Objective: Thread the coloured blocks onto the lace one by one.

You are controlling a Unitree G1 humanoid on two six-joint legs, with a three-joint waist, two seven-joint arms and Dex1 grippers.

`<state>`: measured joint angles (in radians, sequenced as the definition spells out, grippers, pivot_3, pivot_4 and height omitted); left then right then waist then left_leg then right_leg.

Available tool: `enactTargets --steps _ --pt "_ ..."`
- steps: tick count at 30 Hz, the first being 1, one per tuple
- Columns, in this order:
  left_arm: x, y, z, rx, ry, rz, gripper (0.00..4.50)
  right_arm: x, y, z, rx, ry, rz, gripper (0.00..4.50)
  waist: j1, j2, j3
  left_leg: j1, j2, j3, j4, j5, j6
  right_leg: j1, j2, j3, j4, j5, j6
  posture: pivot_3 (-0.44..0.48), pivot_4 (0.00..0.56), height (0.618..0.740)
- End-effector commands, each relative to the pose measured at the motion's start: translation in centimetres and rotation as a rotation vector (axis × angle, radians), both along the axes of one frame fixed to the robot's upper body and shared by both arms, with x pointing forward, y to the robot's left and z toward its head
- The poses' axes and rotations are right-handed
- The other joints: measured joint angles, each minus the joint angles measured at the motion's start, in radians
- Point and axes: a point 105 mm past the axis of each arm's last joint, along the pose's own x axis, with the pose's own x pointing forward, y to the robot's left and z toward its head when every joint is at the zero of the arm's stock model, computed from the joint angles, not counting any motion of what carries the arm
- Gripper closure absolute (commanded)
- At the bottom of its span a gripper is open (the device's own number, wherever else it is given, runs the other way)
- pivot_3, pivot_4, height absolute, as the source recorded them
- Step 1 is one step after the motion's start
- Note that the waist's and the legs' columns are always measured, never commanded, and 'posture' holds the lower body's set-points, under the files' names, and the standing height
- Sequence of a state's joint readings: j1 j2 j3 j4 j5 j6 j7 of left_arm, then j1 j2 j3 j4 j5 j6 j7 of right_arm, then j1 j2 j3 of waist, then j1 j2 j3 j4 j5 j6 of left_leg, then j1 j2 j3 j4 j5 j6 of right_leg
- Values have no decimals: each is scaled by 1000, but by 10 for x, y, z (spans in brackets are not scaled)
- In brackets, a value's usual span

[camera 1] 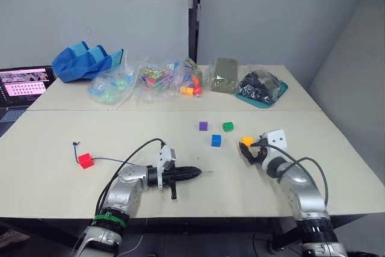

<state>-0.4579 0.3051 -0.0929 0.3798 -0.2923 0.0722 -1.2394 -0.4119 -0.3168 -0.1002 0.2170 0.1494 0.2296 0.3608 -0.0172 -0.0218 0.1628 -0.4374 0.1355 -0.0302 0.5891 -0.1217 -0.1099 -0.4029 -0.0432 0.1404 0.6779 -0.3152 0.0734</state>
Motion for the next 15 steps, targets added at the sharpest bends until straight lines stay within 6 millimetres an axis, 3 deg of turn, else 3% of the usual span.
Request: enactTargets --steps 1,2,4,12,15 --pt "-1 8 2 0 -4 35 4500 9 6 6 -14 -45 -3 38 -2 0 0 0 0 0 0 0 0 0 0 0 0 0 0 0 150 717" --pt "-1 8 3 -1 -5 39 4500 11 5 6 -2 -48 -16 38 -1 0 0 0 0 0 -1 0 0 0 0 0 0 0 0 0 150 717" --pt "-1 9 4 -3 -5 45 4500 14 4 6 16 -54 -34 559 0 0 0 0 0 0 0 0 0 0 0 0 0 0 0 0 150 717" --pt "-2 8 3 -2 -1 51 4500 15 4 6 47 -60 -45 3255 1 0 0 0 0 0 0 0 0 0 0 0 0 0 0 0 150 717" --pt "-3 5 3 -3 3 36 4500 8 8 11 50 -75 -31 3285 2 0 0 0 0 0 0 0 0 0 0 0 0 0 0 0 150 717"
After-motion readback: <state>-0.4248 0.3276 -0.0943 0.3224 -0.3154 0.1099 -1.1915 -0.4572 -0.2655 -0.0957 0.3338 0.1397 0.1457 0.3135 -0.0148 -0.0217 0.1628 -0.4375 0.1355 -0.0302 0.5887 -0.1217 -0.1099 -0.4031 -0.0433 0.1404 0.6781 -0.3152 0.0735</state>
